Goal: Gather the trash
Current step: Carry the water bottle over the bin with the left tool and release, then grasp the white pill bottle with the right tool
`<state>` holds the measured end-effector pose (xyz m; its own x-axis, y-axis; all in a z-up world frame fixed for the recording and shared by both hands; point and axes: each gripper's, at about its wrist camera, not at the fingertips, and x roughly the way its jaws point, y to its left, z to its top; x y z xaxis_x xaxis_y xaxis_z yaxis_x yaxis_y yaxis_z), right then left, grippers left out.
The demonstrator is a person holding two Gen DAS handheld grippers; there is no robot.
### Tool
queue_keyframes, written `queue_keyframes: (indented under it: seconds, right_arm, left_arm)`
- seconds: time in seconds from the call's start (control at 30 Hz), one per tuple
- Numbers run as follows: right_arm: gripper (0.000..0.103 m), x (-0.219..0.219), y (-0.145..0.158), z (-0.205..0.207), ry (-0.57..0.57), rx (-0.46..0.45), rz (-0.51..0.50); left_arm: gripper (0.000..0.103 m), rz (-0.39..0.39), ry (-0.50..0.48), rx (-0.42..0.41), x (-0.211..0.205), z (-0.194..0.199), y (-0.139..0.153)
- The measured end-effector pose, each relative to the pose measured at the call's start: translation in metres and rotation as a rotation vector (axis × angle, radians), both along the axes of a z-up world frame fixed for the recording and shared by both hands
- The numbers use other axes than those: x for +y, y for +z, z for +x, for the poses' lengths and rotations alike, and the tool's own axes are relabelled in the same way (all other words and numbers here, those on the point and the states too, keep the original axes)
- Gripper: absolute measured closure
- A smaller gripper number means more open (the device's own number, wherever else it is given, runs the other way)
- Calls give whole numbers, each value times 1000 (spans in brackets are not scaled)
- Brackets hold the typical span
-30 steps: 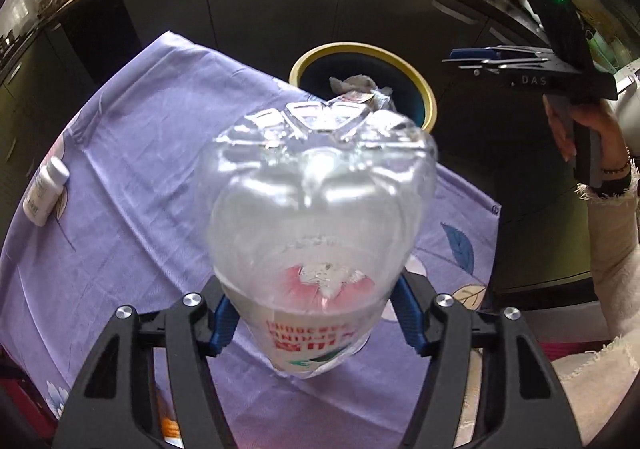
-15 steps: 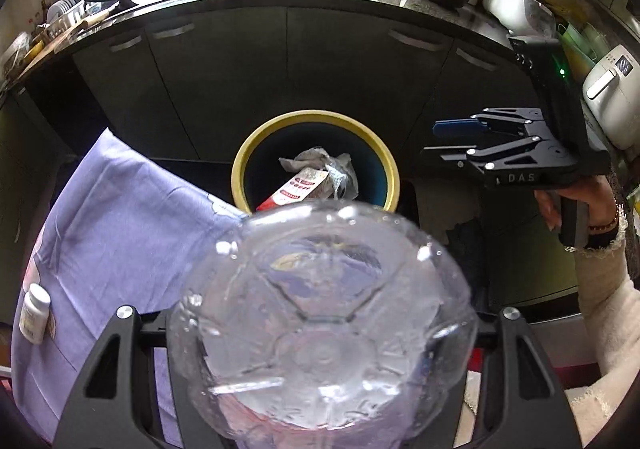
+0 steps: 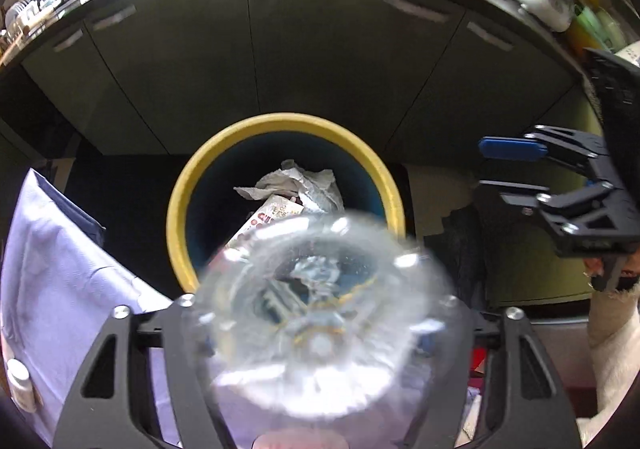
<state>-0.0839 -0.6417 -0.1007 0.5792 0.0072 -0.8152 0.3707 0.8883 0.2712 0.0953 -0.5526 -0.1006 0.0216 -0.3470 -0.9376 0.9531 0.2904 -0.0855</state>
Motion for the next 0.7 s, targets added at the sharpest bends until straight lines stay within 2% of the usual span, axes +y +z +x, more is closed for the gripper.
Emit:
queue_keyframes:
  seconds: [0.07, 0.13, 0.3, 0.4, 0.5, 0.6, 0.7]
  right_arm:
    - [47, -2, 1, -1, -8, 0, 3]
    - [47, -1, 3, -4, -9, -7, -1]
    - [47, 9, 13, -8, 0, -15, -22]
    - [47, 19, 18, 1, 19, -16, -31]
    - [46, 40, 22, 15, 64, -16, -38]
    - [46, 71, 25, 43, 149, 3, -53]
    - [46, 108, 30, 81, 249, 13, -55]
  left_arm:
    - [23, 25, 12, -2, -7, 4, -11]
    - [23, 28, 35, 0, -3, 7, -7]
    - [21, -119, 81, 12, 58, 5, 48]
    - [11, -251, 137, -2, 122, 1, 85]
    - [6, -379, 197, -34, 197, -1, 112]
    - [6, -477, 297, -133, 277, -2, 133]
    - [6, -529, 427, -222, 351, 3, 138]
